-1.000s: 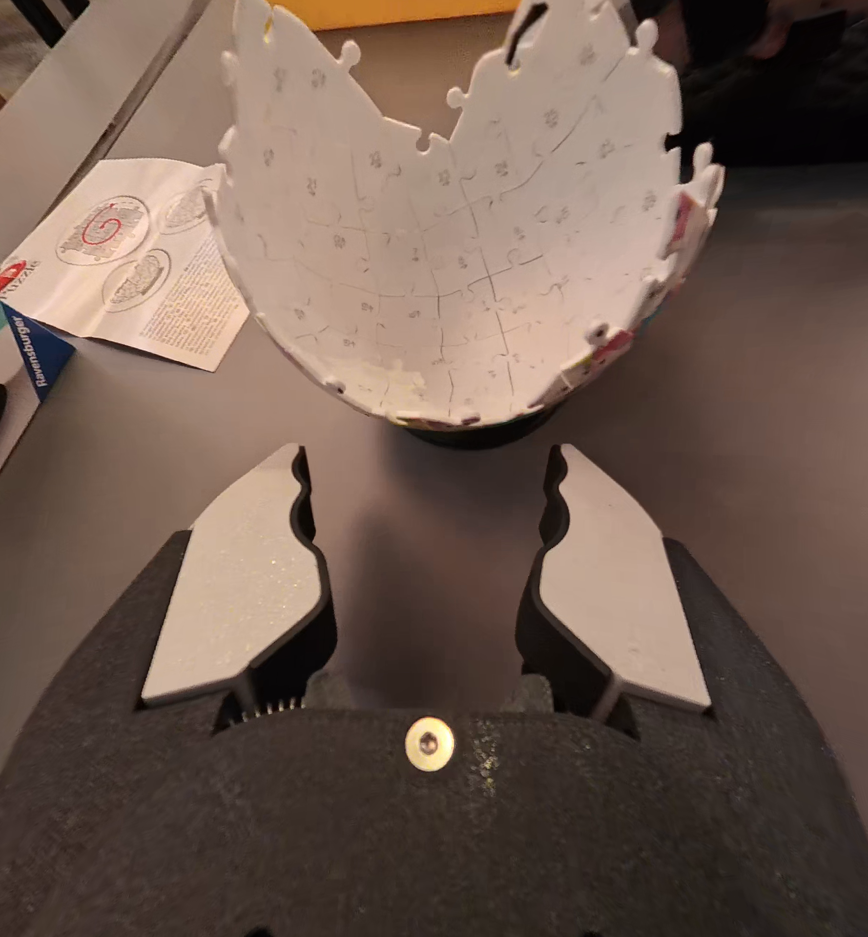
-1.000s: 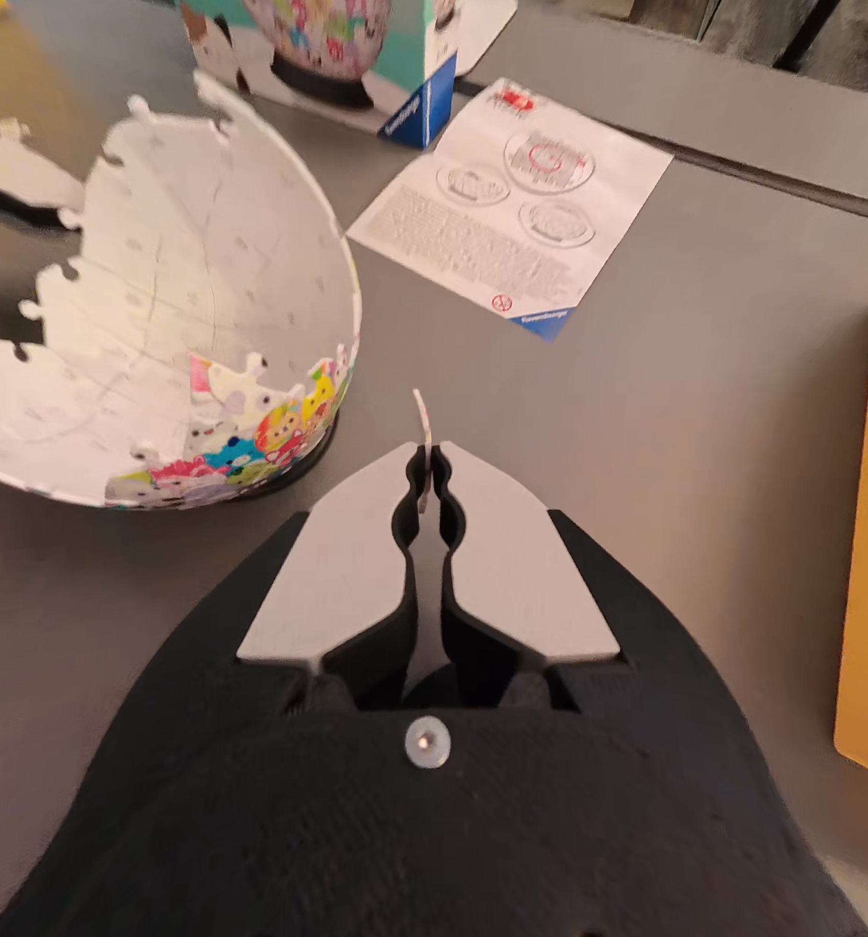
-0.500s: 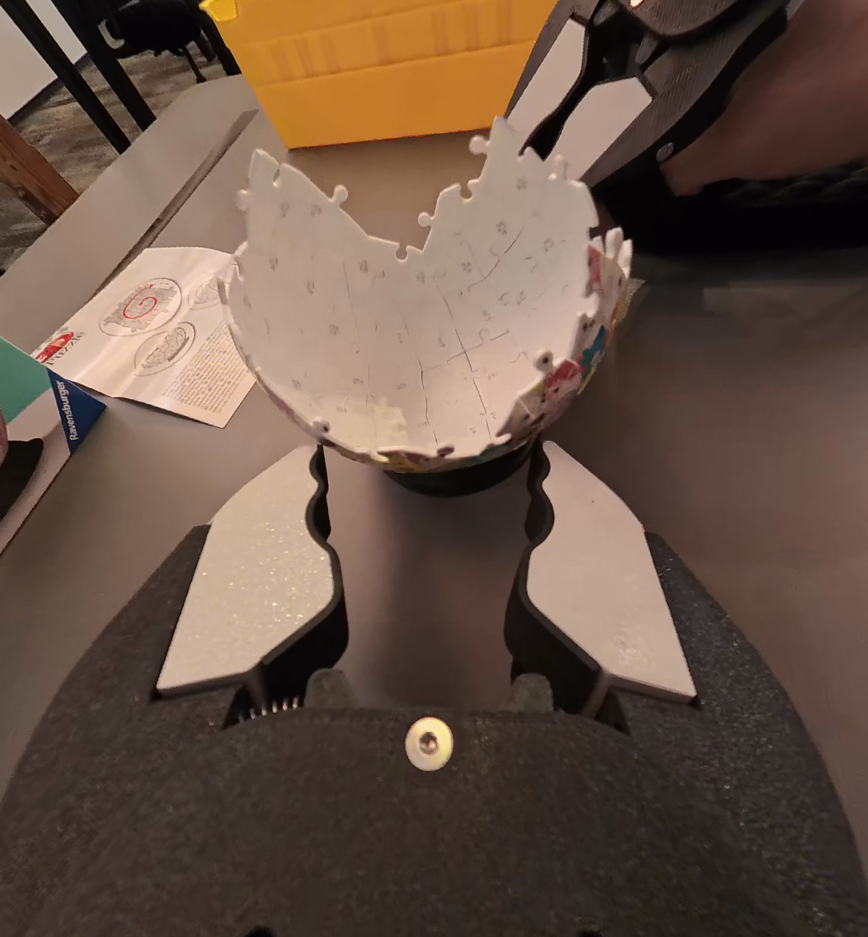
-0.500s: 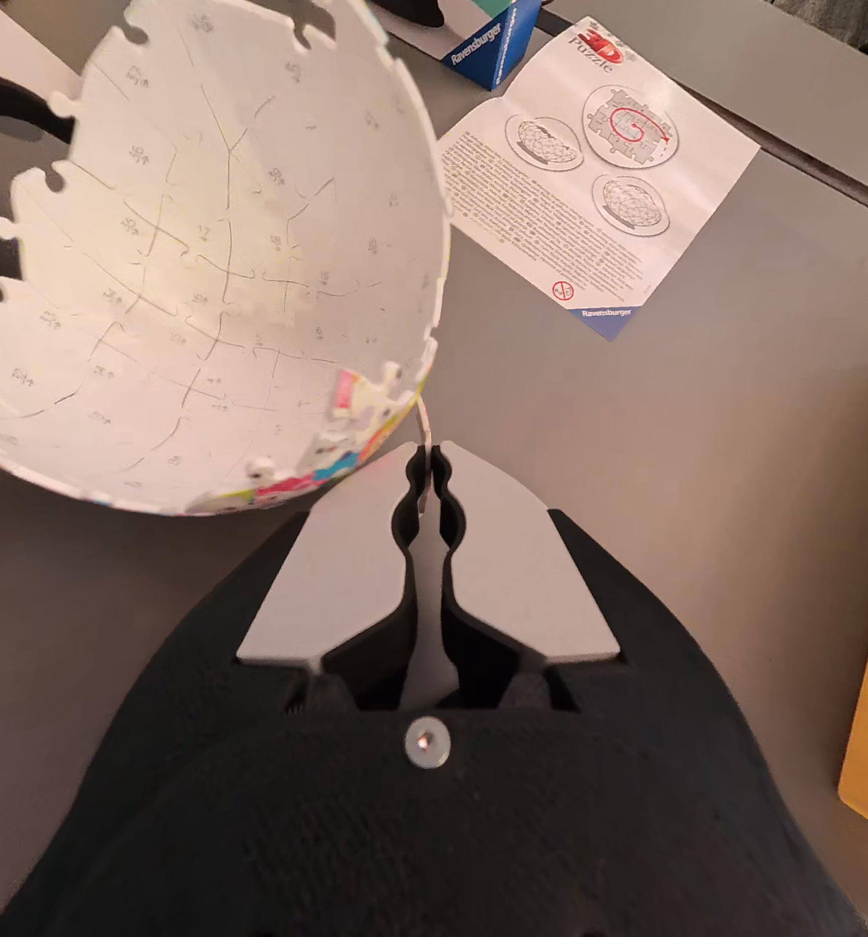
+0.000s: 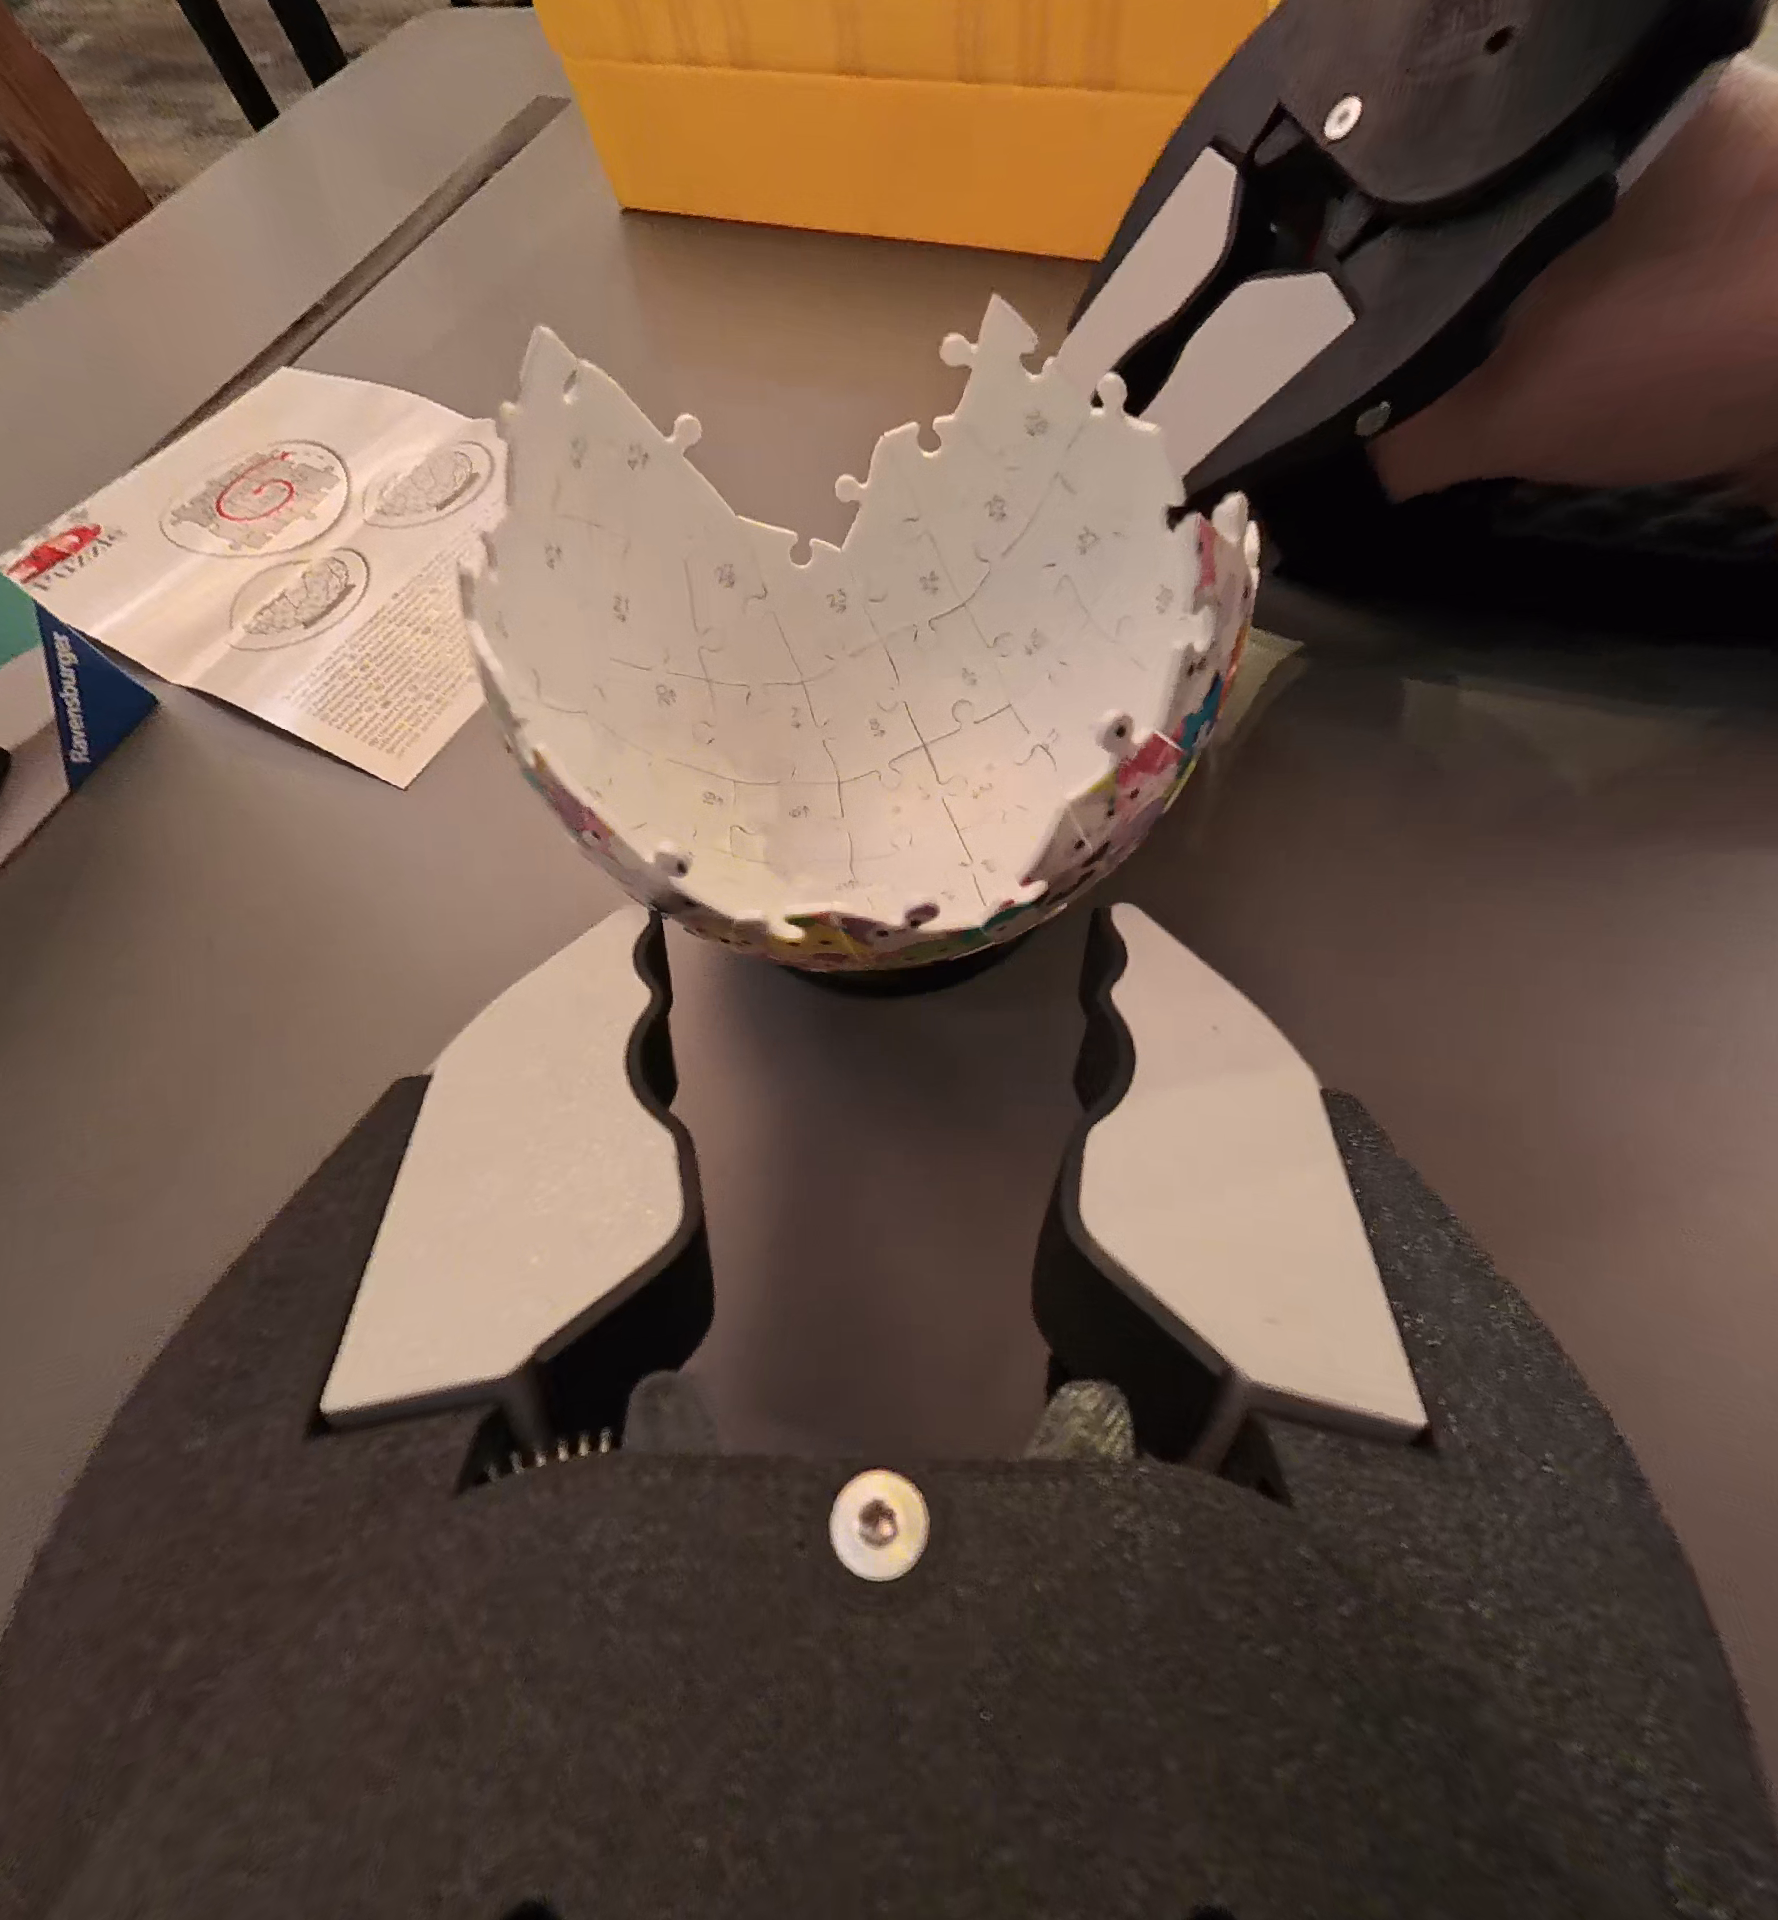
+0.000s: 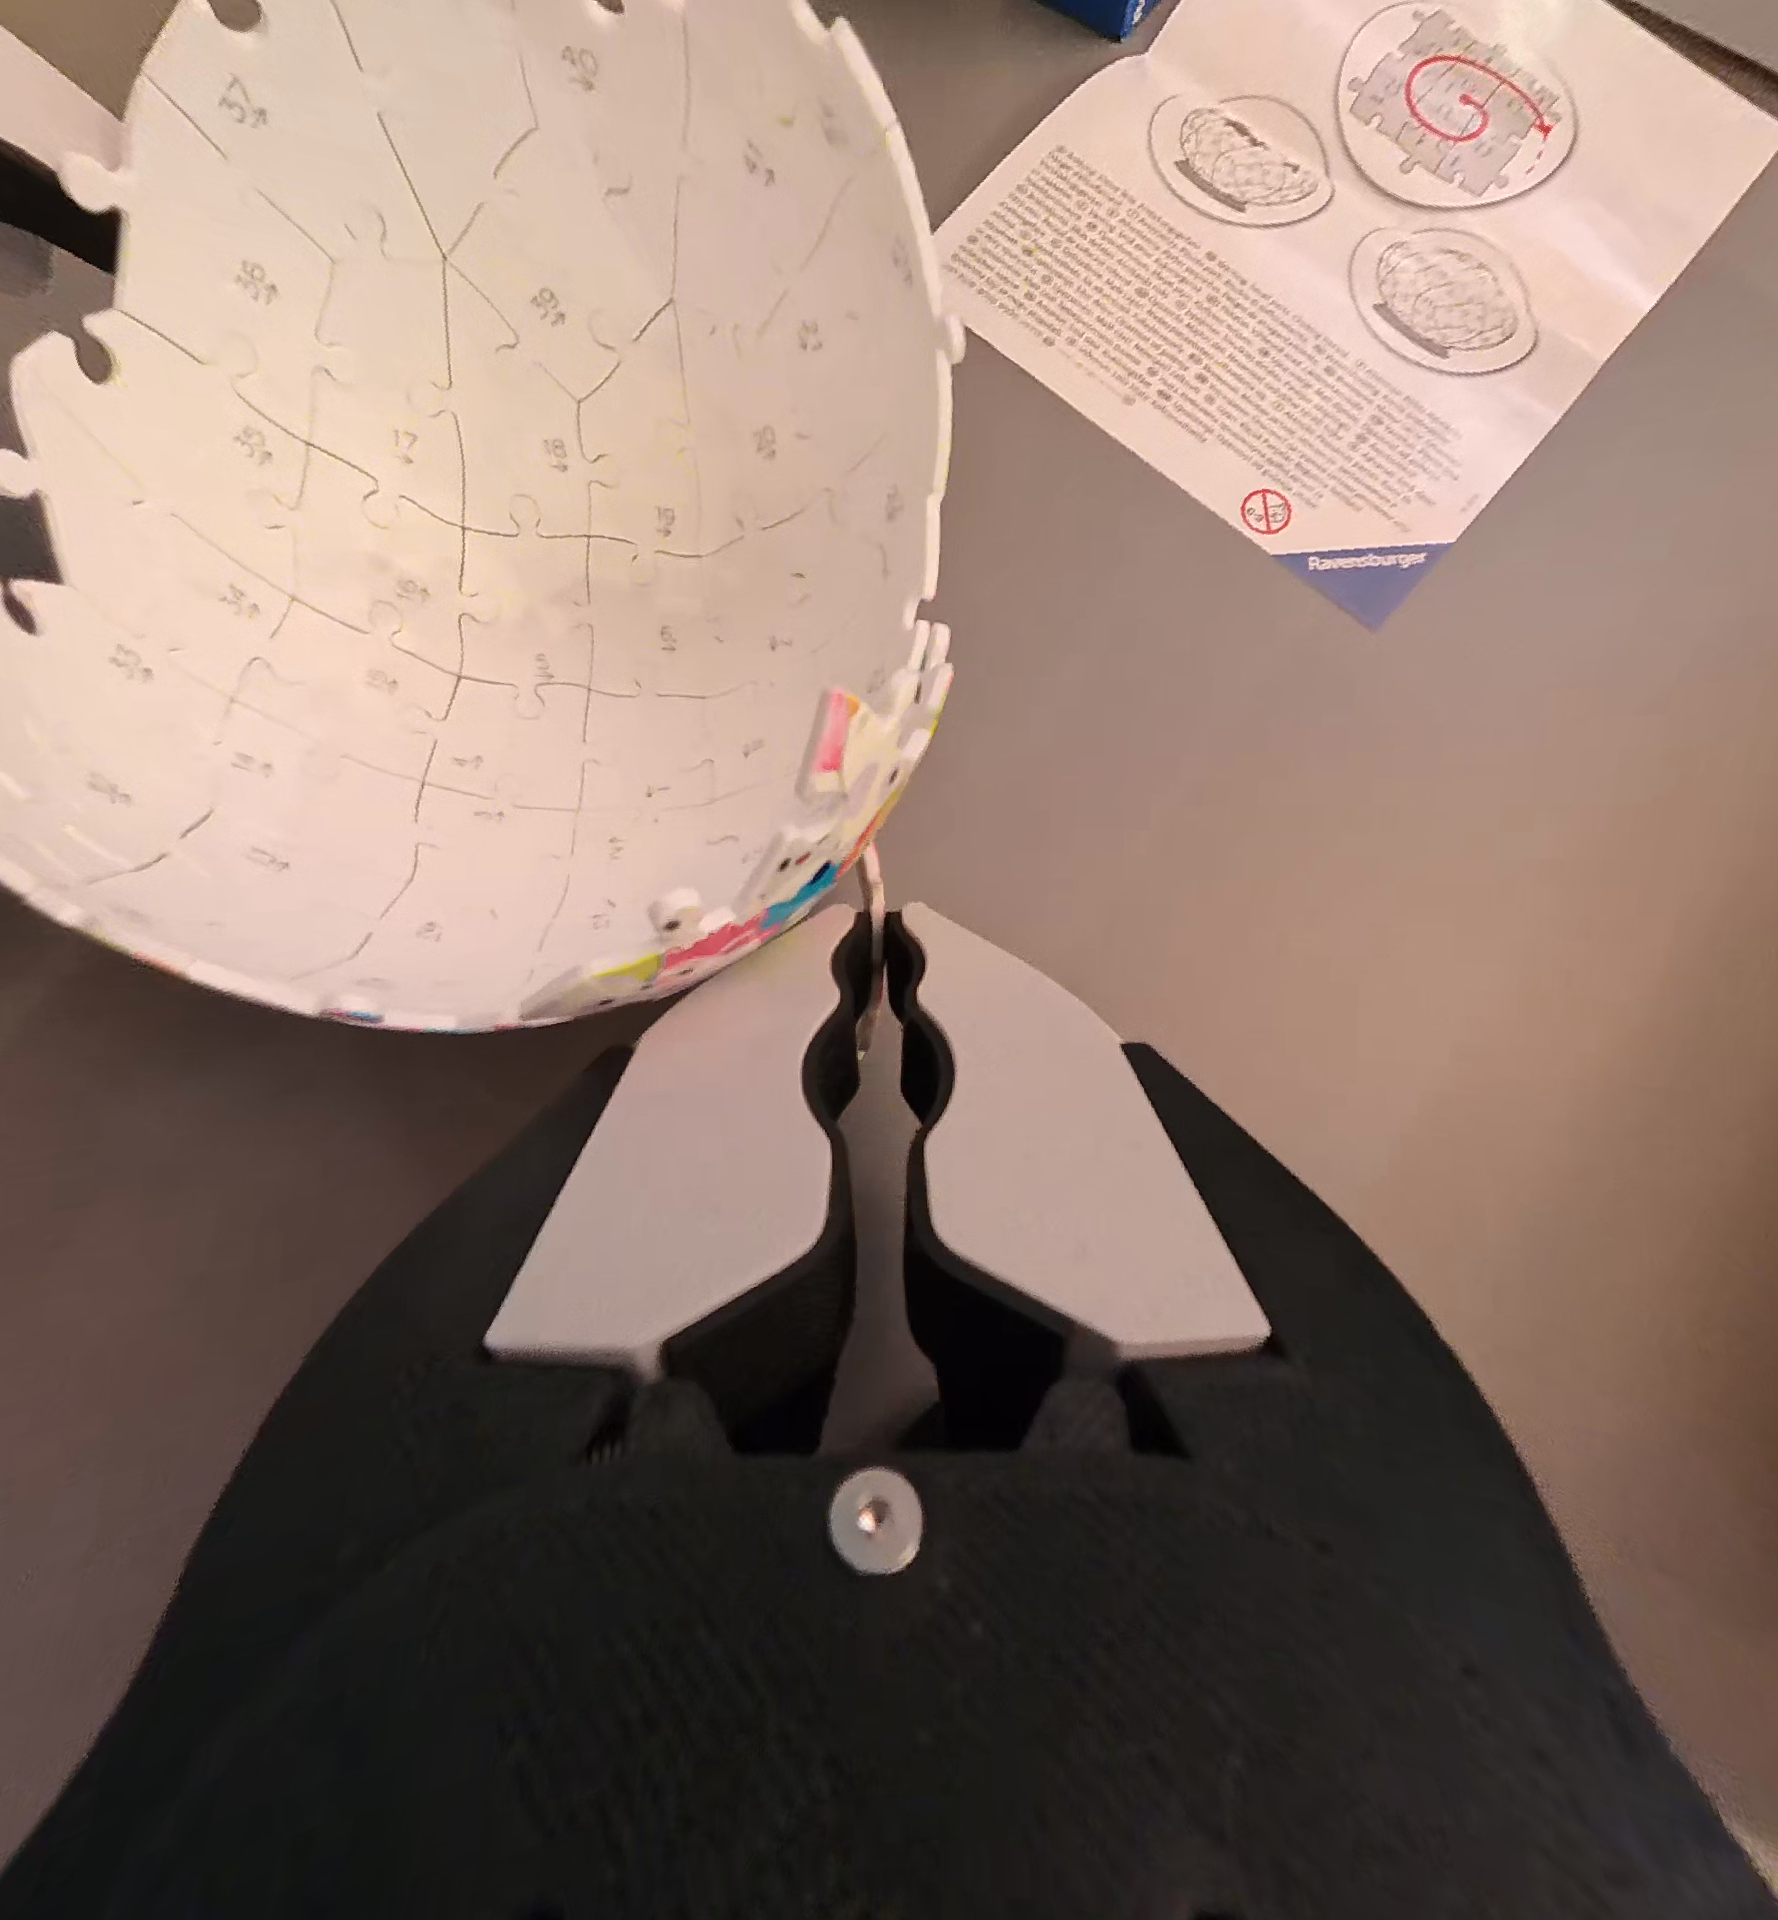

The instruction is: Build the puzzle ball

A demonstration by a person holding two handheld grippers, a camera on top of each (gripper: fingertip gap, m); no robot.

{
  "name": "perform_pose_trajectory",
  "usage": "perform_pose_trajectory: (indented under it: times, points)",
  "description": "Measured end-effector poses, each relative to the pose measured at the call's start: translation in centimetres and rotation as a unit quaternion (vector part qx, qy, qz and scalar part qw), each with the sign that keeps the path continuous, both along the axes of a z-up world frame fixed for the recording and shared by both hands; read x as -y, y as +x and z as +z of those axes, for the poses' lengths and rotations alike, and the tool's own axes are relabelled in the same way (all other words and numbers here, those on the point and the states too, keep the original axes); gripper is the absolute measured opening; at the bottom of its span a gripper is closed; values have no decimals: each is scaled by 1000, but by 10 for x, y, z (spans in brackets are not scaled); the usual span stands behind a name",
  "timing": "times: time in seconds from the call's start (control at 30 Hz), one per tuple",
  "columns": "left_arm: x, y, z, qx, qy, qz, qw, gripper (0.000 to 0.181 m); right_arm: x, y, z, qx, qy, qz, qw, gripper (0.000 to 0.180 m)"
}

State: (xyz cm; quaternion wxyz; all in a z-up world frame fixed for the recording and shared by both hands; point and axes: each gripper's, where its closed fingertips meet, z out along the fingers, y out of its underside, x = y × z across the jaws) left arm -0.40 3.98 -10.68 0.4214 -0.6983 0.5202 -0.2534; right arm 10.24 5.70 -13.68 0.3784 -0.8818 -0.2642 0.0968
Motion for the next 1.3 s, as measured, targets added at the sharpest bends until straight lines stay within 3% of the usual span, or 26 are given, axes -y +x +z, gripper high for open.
perform_pose_trajectory:
  times: [0.13, 0.5, 0.67, 0.77, 0.87, 0.93, 1.07, 1.3]
  points:
    - [1, 3, 3, 16, -39, 10, 999, 76, 3, 3, 2, 6, -5, -6, 1000, 3]
    - [8, -4, 2, 9, -30, 13, 999, 77, 6, 8, 4, 18, -24, -6, 1000, 3]
    - [2, -26, 21, 21, -16, 19, 999, 79, -8, 29, 38, -18, 34, -19, 999, 3]
    - [-10, -31, 54, 38, 10, -3, 999, 81, -25, 22, 80, -82, 123, 50, 988, 3]
    - [-21, -18, 87, 40, 22, -59, 997, 79, -30, -3, 104, -150, 184, 169, 956, 3]
    - [-26, -3, 101, 22, 25, -107, 994, 73, -35, -10, 105, -183, 184, 191, 947, 3]
    - [-43, 31, 117, -38, 74, -176, 981, 38, -39, -16, 105, -212, 181, 223, 934, 3]
    - [-50, 87, 105, -87, 63, -224, 969, 33, -30, -14, 131, -231, 253, 232, 910, 3]
